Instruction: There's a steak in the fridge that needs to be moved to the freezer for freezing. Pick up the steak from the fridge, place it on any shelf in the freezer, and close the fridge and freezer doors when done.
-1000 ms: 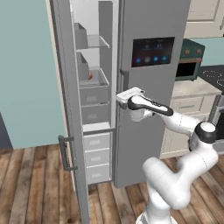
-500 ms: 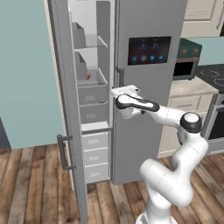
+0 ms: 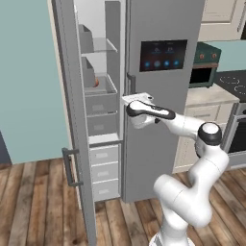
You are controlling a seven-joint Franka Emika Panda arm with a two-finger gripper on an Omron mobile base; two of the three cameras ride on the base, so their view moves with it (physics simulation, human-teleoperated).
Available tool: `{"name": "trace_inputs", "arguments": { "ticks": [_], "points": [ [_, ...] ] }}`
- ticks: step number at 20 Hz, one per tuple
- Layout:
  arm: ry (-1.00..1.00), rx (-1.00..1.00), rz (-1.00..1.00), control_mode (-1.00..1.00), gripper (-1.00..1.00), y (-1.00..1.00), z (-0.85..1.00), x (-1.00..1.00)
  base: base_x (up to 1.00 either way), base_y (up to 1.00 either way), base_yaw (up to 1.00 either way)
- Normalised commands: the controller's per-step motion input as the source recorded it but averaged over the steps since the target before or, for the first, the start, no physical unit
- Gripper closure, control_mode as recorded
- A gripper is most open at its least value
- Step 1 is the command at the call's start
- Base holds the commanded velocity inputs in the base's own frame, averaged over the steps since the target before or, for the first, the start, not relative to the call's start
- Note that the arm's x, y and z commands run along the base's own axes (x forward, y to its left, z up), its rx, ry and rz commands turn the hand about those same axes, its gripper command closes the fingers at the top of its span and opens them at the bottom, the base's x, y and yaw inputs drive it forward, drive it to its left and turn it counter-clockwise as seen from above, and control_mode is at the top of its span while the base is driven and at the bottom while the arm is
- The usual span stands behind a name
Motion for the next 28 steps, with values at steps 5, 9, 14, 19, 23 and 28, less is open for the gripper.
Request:
{"name": "trace_inputs", "arguments": {
  "ticks": [5, 9, 14, 19, 23, 28],
  "points": [
    [-0.02, 0.00, 0.00, -1.00, -1.00, -0.11, 0.77, 0.12, 0.00, 0.00, 0.00],
    [-0.02, 0.00, 0.00, -1.00, -1.00, -0.09, 0.89, 0.01, 0.00, 0.00, 0.00],
    [-0.14, 0.00, 0.00, -1.00, -1.00, -0.02, 0.95, -0.08, 0.00, 0.00, 0.00],
    [-0.16, 0.00, 0.00, -1.00, -1.00, 0.00, 0.98, -0.31, 0.00, 0.00, 0.00],
    [-0.13, 0.00, 0.00, -1.00, -1.00, -0.08, 0.96, -0.69, 0.00, 0.00, 0.00],
    [-0.03, 0.00, 0.00, -1.00, -1.00, -0.31, 0.87, -0.94, 0.00, 0.00, 0.00]
  ]
}}
